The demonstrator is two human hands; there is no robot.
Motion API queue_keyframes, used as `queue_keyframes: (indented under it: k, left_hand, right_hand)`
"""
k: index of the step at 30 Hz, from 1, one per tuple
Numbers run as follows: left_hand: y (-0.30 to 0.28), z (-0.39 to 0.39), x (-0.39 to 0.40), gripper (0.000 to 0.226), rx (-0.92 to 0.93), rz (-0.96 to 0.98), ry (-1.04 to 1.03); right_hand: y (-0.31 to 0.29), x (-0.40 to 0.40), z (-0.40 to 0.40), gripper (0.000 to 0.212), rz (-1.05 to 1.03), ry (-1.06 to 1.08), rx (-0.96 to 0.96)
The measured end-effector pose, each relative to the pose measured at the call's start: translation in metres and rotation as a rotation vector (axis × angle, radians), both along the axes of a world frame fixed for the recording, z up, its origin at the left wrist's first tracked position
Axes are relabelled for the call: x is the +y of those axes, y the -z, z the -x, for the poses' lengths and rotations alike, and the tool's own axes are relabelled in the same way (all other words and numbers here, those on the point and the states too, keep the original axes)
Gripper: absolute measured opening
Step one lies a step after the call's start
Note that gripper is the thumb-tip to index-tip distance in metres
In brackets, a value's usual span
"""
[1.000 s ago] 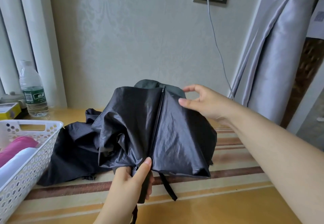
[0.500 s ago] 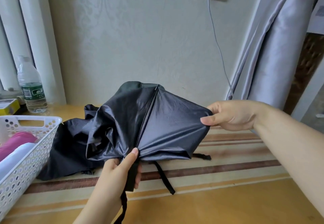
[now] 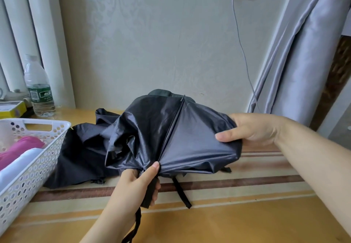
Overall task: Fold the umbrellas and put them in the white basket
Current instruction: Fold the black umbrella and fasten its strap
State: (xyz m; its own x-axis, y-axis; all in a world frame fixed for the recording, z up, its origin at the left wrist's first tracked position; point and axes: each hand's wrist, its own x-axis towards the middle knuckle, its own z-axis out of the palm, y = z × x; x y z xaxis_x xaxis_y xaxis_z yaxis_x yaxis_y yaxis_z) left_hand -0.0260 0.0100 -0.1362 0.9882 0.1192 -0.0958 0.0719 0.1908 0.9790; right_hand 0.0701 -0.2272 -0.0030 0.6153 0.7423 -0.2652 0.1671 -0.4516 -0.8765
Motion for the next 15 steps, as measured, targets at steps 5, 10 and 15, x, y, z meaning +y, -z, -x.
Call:
queue_keyframes:
  k: [5,10,15]
  left_hand:
    - [0.004,-0.003,0.002,0.044,-0.007,-0.025,-0.027]
    - [0.004,-0.003,-0.005,0.046,-0.033,-0.048,-0.095]
    - [0.004,-0.001,-0.009,0.042,0.008,0.0,-0.093]
  right_hand:
    - [-0.004,-0.007,0.007,0.059,-0.025,0.489,-0.369]
    - [0.052,0.015,0.041,0.101,-0.004,0.793,0.185]
    - [0.091,0.047,0.054,0.031,-0.357,0.865,0.061]
